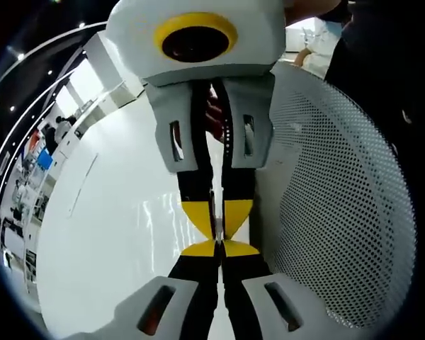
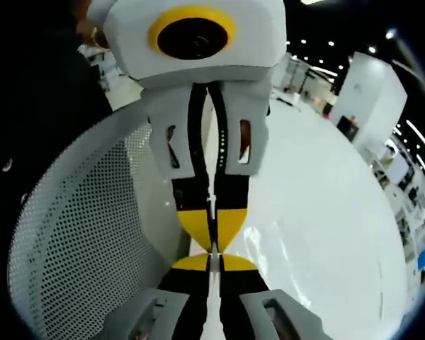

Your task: Open the resealable bag by pulling the two sides of the seal apart until the entire bag opening is separated and visibly accessible.

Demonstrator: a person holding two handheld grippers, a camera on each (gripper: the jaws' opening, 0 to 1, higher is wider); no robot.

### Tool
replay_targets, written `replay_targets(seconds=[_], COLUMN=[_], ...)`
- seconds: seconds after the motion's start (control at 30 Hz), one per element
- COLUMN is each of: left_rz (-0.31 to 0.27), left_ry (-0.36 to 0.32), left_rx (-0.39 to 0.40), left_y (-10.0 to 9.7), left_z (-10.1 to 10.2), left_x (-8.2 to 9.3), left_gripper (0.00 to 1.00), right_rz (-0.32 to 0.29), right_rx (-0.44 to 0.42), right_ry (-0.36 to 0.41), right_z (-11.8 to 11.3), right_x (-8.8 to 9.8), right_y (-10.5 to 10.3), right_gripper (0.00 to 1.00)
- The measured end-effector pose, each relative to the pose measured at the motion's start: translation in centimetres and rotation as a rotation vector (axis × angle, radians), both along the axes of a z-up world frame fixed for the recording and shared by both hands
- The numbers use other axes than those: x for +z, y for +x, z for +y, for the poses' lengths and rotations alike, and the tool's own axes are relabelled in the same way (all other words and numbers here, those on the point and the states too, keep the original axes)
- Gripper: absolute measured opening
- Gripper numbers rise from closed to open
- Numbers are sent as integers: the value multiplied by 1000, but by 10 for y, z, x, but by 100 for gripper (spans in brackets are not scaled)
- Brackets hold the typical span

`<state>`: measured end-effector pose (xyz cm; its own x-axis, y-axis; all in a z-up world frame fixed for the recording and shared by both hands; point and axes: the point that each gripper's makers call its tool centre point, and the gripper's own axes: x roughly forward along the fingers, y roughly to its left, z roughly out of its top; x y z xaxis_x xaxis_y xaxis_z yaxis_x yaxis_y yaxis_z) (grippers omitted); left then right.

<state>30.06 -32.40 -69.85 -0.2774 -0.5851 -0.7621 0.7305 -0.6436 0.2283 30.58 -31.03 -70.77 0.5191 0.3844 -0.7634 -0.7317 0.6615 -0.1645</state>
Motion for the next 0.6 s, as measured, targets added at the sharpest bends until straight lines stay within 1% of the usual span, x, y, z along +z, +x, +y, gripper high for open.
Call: replay_targets(seconds=[0.1,0.13,0.27,0.33,0.43,0.47,0.5,0.6], left_rz=[20,31,16,14,30,28,10,9], left_ry=[8,13,24,26,31,30,30,29], left_rx=[30,51,68,73,85,84,81,84], left_y=[1,1,2,3,4,4,6,6], left_z=[0,-1,-1,0,2,3,3,4], left_x=[1,0,-2,-2,0,0,1,2], left_gripper=[0,0,0,0,0,0,0,0], right_rz=[1,0,-2,-2,-4,-7,-7,-7], right_rx=[-2,-2,3,1,-2,-2,2,-3], right_ry=[6,4,-25,-27,-11,-10,-34,-24], right_z=[0,0,-1,0,1,1,-2,-2], right_x=[0,0,-2,-3,-2,-2,-3,-3], right_y=[0,0,2,3,3,4,3,3], right_gripper=[0,0,0,0,0,0,0,0])
